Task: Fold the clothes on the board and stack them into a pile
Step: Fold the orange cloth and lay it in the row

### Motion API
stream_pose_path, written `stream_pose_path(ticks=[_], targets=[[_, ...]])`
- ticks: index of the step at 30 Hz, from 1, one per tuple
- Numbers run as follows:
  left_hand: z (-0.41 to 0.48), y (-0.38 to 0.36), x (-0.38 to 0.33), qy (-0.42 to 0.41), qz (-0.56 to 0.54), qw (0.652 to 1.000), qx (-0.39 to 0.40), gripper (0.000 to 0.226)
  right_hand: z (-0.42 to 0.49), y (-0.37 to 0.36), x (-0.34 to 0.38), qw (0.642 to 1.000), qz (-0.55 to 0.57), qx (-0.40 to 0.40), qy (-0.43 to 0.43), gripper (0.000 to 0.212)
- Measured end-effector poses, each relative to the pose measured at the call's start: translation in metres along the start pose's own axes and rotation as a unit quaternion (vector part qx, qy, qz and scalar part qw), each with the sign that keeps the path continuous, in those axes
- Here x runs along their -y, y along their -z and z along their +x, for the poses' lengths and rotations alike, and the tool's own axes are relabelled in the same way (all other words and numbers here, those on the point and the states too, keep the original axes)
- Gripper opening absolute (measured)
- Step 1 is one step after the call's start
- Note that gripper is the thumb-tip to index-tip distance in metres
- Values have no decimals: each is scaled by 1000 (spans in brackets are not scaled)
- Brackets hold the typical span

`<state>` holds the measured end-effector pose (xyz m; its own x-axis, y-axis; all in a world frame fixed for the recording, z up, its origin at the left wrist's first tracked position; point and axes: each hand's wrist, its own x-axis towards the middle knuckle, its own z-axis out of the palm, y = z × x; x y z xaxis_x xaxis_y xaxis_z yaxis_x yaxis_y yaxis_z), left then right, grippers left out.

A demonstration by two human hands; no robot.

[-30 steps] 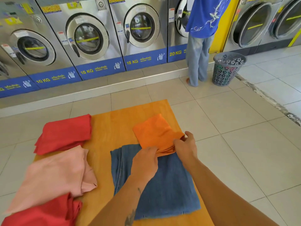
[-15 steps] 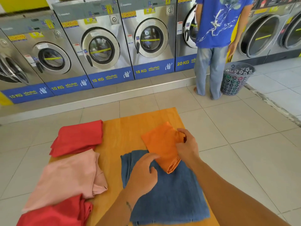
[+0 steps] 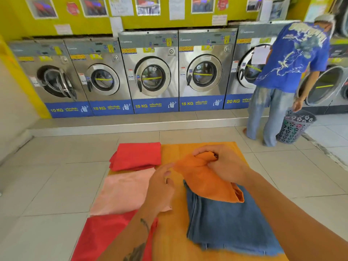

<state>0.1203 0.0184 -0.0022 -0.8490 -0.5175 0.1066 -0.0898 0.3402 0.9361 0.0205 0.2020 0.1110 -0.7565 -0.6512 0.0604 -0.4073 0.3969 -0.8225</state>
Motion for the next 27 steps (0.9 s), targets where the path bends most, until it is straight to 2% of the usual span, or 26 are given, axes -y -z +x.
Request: stream_pose_path(ticks=[3, 6, 10, 12, 15, 18, 22, 25, 27], targets=[[-17, 51, 5, -33, 20, 999, 8, 62, -18, -28, 45, 999, 1, 43, 28, 61], [-44, 105, 9, -13, 41, 998, 51, 70, -37, -62, 77, 996, 25, 79, 41, 57], [-88, 166, 22, 76, 17, 975, 207, 66, -55, -106, 102, 991, 41, 115, 53, 55], [-109, 189, 26, 106, 21, 964, 244, 53, -61, -127, 108, 990, 52, 120, 59, 54], [-131, 218, 39, 134, 31, 963, 234, 39, -66, -155, 105, 989, 86, 113, 34, 54], [-145, 247, 48, 154, 32, 962, 223, 47, -68, -182, 86, 984, 127, 122, -37, 54], [-147, 274, 64, 160, 72, 970, 170, 33, -76, -219, 50, 968, 157, 124, -150, 53], [-142, 270, 88, 135, 184, 970, 90, 38, -88, -248, 22, 966, 140, 93, -197, 54], [-146, 255, 103, 101, 330, 937, 54, 47, -99, -261, 6, 970, 98, 76, -207, 48]])
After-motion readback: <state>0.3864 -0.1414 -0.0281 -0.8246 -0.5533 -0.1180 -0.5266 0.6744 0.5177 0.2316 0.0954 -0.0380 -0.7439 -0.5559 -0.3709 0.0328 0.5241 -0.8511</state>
